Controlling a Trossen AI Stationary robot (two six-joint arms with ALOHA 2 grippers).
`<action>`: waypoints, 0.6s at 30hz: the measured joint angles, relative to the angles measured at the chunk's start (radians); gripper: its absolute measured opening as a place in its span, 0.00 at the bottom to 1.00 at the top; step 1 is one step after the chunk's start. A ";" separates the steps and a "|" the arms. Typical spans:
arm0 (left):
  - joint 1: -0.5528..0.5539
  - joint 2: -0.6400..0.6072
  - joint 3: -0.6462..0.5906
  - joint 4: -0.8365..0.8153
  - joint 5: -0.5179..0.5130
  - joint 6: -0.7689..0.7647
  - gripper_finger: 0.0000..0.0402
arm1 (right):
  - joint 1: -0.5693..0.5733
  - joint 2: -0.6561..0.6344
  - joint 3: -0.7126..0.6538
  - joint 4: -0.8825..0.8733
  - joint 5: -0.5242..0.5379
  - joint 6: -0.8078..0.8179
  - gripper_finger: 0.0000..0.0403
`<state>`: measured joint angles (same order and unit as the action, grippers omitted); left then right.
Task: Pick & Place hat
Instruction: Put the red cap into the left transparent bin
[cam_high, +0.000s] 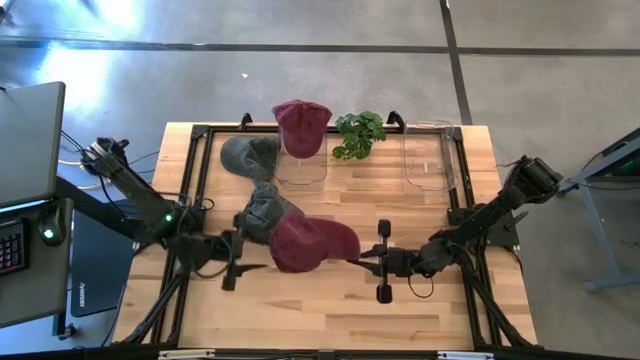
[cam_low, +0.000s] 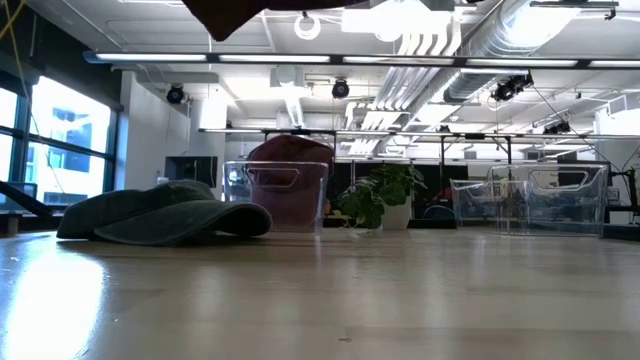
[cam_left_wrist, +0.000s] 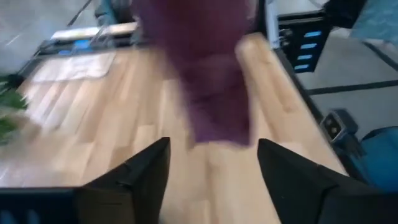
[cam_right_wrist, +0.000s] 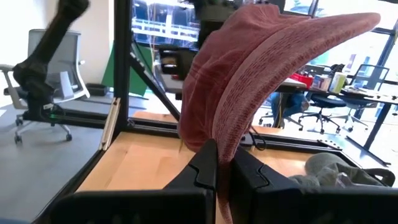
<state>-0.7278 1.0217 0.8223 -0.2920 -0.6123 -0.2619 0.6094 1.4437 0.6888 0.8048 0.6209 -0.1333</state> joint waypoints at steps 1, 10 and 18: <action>0.002 -0.023 0.000 -0.031 -0.023 -0.014 0.61 | 0.000 0.000 0.000 -0.004 -0.003 0.001 0.02; 0.001 -0.081 0.000 0.080 0.024 0.101 0.63 | 0.000 0.000 0.000 0.001 -0.026 0.002 0.02; 0.002 0.049 0.000 0.191 -0.034 0.129 0.63 | 0.000 0.000 0.000 0.021 -0.027 -0.001 0.03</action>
<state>-0.7254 1.0712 0.8223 -0.1007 -0.6463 -0.1329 0.6094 1.4437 0.6888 0.8256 0.5938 -0.1348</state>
